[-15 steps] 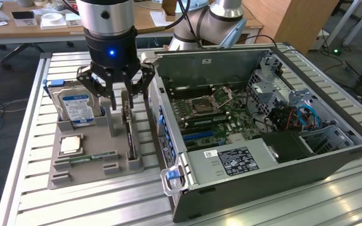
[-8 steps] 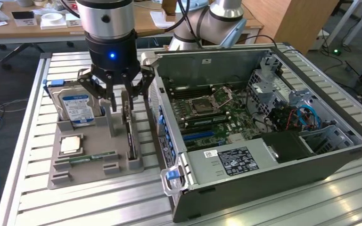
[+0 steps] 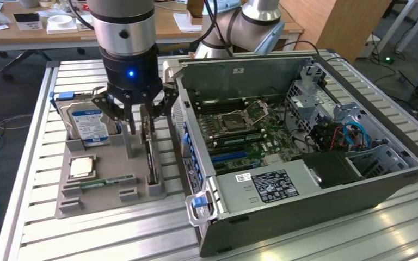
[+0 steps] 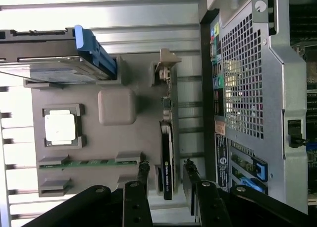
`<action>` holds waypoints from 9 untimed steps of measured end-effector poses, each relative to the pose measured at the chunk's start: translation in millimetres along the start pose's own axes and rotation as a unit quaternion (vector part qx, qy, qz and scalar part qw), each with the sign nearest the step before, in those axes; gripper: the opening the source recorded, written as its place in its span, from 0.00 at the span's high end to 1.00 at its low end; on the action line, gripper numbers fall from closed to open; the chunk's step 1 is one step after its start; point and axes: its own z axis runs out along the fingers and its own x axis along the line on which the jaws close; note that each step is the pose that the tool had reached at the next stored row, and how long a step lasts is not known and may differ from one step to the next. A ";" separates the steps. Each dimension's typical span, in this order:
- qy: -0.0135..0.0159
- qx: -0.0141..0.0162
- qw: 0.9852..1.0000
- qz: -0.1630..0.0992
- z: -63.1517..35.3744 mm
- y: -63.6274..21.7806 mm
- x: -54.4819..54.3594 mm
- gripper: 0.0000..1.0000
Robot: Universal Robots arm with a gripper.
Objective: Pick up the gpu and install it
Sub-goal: 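Pick up the gpu and move the gpu toward the slot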
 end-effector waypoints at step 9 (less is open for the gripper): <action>0.000 0.000 1.000 0.000 10.9 -0.4 0.2 0.58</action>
